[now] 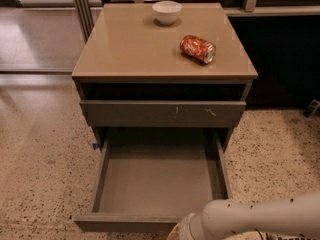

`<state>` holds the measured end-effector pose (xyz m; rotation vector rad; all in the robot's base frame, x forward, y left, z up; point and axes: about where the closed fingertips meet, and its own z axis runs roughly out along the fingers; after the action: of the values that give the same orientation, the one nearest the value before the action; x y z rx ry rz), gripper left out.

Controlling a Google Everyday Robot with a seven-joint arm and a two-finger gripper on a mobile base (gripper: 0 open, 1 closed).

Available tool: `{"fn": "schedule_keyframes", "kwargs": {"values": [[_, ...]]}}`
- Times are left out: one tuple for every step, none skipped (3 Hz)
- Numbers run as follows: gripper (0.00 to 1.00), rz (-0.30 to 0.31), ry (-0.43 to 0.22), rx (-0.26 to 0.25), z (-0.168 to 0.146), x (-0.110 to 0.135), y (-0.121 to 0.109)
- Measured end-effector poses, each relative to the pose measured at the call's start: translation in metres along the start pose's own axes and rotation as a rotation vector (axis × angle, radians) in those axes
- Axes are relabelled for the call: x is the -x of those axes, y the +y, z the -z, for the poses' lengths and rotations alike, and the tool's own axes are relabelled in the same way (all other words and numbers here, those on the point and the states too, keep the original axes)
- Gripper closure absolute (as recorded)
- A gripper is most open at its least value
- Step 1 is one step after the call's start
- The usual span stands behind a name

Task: Close middle drawer

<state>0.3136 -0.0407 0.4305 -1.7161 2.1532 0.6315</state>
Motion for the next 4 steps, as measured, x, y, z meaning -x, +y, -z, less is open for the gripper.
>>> {"fn": "schedule_keyframes", "kwargs": {"values": [[1.00, 0.013, 0.001, -0.057, 0.001, 0.004, -0.022], [1.00, 0.010, 0.006, -0.122, 0.009, 0.004, -0.048], [1.00, 0.010, 0.006, -0.122, 0.009, 0.004, -0.048], [1.00, -0.013, -0.011, -0.151, 0.013, 0.006, -0.064]]}}
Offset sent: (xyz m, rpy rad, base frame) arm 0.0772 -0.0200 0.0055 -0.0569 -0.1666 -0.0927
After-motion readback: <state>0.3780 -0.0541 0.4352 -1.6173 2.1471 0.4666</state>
